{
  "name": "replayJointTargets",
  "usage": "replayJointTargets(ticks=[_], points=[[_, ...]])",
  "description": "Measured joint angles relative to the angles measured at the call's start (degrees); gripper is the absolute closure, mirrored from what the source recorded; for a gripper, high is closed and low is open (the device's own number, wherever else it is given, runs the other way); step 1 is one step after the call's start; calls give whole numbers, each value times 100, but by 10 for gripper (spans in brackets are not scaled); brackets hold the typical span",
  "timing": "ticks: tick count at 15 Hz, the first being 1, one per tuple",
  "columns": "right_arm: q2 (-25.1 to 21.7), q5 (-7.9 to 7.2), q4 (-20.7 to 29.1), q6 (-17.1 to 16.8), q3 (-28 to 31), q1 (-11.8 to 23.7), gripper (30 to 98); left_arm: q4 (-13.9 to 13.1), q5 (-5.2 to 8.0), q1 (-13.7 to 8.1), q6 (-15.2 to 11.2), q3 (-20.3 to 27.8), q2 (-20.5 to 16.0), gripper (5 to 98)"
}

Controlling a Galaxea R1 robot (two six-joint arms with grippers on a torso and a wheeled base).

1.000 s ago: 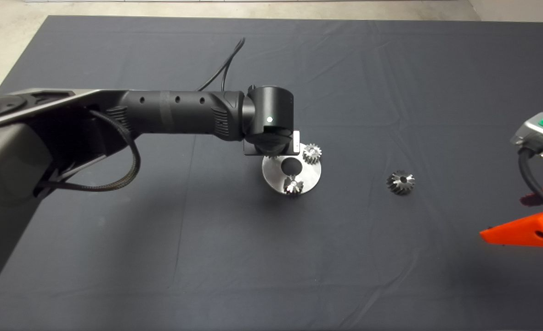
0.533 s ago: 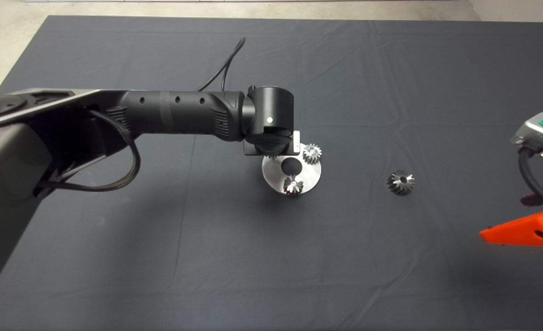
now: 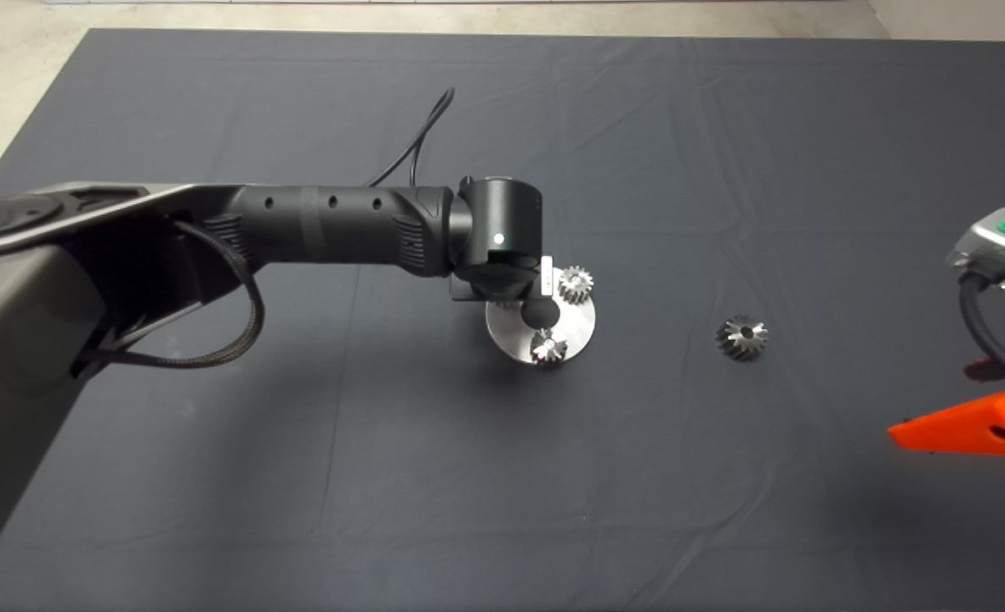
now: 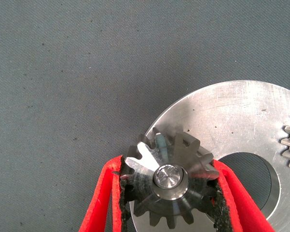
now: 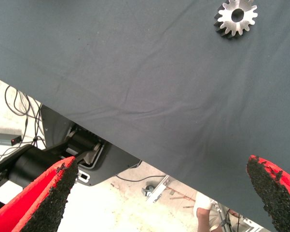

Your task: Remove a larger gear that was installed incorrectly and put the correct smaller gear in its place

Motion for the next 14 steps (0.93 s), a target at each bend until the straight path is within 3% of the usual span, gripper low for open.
replayJointTargets(ticks=[14], points=[[0,0,0,0,0,-2,362,7,2,-2,194,0,0,663]])
